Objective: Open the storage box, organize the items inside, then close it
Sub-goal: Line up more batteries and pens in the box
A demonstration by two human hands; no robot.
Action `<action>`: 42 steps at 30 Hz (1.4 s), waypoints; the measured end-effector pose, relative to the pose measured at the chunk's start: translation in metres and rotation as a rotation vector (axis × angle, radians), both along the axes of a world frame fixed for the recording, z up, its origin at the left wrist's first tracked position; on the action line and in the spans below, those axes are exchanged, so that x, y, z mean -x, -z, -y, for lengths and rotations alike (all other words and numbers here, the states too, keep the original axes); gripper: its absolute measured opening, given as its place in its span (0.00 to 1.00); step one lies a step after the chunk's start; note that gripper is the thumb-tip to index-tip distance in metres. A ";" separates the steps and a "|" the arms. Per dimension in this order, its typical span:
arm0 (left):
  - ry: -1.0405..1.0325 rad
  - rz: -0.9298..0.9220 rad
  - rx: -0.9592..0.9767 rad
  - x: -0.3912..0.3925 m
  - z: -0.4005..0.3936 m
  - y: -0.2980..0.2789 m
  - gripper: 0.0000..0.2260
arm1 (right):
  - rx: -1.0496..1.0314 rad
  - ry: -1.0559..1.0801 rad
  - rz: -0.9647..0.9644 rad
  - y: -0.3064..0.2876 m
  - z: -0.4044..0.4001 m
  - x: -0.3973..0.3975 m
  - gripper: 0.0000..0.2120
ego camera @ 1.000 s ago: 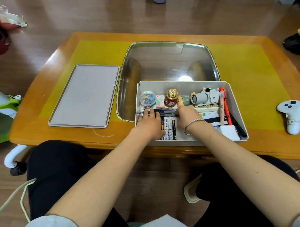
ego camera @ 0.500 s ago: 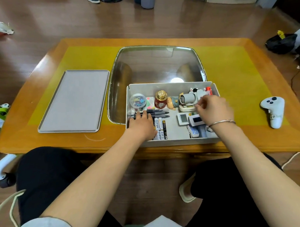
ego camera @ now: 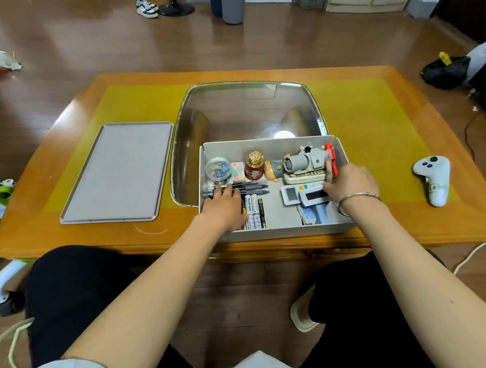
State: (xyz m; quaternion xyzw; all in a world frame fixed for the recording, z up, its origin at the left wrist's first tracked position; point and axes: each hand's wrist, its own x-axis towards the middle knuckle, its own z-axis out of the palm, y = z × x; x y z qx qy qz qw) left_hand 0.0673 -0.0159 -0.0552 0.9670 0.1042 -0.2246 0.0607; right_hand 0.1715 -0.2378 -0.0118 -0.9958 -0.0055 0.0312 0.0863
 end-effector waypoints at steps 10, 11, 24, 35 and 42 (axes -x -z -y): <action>0.017 0.287 0.184 0.004 -0.001 -0.009 0.27 | -0.592 -0.218 0.048 -0.010 -0.016 0.006 0.08; 0.024 0.371 0.225 0.004 -0.001 -0.014 0.25 | -0.636 -0.269 -0.001 -0.011 -0.022 0.008 0.06; -0.004 0.712 0.503 0.023 -0.016 -0.031 0.08 | -1.021 -0.584 -0.366 -0.011 -0.070 0.034 0.11; -0.050 0.704 0.039 0.018 -0.058 -0.028 0.12 | -0.842 -0.485 -0.156 0.009 -0.066 0.013 0.10; -0.115 0.753 0.005 0.022 -0.041 -0.023 0.18 | -0.262 -0.601 -0.015 0.022 -0.079 0.004 0.08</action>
